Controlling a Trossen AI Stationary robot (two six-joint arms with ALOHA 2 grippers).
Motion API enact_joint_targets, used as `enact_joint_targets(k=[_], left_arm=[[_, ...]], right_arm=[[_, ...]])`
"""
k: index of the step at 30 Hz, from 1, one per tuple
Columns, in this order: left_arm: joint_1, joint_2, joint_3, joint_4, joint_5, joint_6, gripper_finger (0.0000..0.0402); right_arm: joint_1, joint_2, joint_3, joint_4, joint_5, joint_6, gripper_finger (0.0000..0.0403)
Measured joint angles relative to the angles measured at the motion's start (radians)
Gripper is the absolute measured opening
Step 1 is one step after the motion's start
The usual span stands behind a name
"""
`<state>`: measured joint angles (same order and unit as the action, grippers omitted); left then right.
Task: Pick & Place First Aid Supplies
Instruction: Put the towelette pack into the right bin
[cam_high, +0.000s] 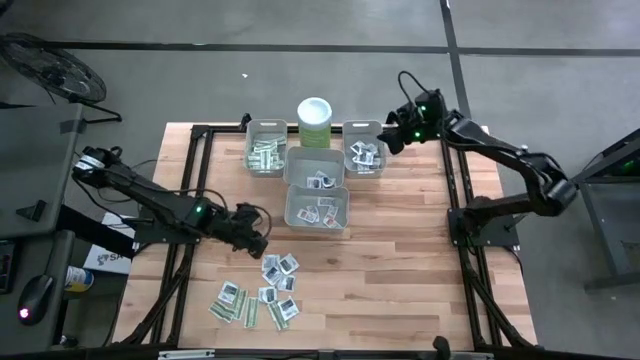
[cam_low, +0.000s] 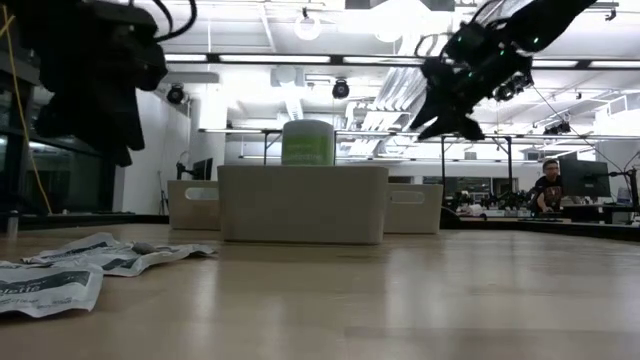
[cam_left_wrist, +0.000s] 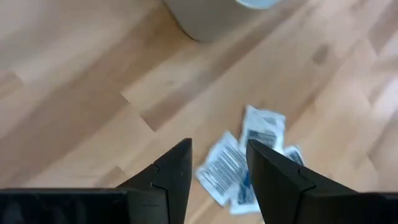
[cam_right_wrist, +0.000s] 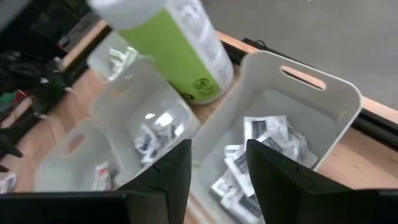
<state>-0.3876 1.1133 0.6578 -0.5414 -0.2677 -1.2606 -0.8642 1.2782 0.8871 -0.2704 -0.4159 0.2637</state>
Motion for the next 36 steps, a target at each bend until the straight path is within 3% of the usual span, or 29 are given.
enact_joint_targets(k=[7,18,29,36], left_arm=[[-0.061,0.050,0.000,0.028,0.070,-0.080,0.0151],[-0.065,0.171,0.000,0.105,0.099,0.026,0.0151],[-0.065,0.177,0.000,0.108,0.097,0.063,0.0151],[-0.065,0.177,0.000,0.077,0.098,0.075,0.0151]], right_arm=[[0.086,-0.103,0.000,-0.128,0.068,0.026,0.0146],[0.367,-0.141,0.000,-0.171,0.085,0.123,0.0135],[0.815,-0.139,0.000,-0.017,0.445,0.235,0.0079],[0.959,-0.139,0.000,0.001,0.613,0.310,0.0043]])
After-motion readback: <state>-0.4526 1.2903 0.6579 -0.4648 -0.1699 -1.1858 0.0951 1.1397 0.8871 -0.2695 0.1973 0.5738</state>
